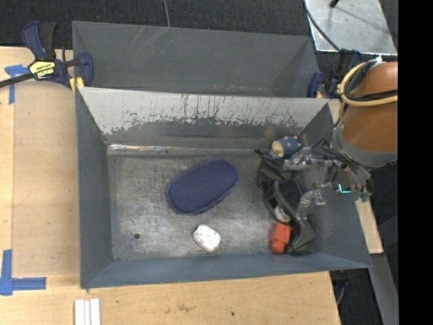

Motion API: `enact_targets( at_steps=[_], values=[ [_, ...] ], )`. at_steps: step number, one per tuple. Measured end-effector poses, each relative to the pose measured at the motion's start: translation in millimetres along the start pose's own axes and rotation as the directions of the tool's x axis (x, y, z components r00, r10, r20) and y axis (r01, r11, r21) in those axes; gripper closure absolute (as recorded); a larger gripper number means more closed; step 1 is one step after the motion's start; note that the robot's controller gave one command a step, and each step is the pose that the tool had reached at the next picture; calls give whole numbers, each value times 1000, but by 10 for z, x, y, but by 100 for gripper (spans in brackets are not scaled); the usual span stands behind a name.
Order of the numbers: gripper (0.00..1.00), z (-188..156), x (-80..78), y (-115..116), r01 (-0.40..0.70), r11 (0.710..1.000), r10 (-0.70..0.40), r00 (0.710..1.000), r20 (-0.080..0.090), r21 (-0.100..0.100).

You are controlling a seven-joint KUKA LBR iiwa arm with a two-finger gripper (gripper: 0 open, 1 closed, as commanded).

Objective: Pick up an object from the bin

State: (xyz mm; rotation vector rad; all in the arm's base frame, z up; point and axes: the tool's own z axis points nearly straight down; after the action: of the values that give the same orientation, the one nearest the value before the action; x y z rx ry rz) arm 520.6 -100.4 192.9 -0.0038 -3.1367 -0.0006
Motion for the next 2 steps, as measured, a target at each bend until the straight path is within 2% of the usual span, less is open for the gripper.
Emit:
enact_targets(
  at_steps=[1,2],
  values=[
    [0,1023,-728,186,11,1000,-11,1000,2,-2],
    [0,1177,-873,-99,-191,981,191,982,2,-25]
  ],
)
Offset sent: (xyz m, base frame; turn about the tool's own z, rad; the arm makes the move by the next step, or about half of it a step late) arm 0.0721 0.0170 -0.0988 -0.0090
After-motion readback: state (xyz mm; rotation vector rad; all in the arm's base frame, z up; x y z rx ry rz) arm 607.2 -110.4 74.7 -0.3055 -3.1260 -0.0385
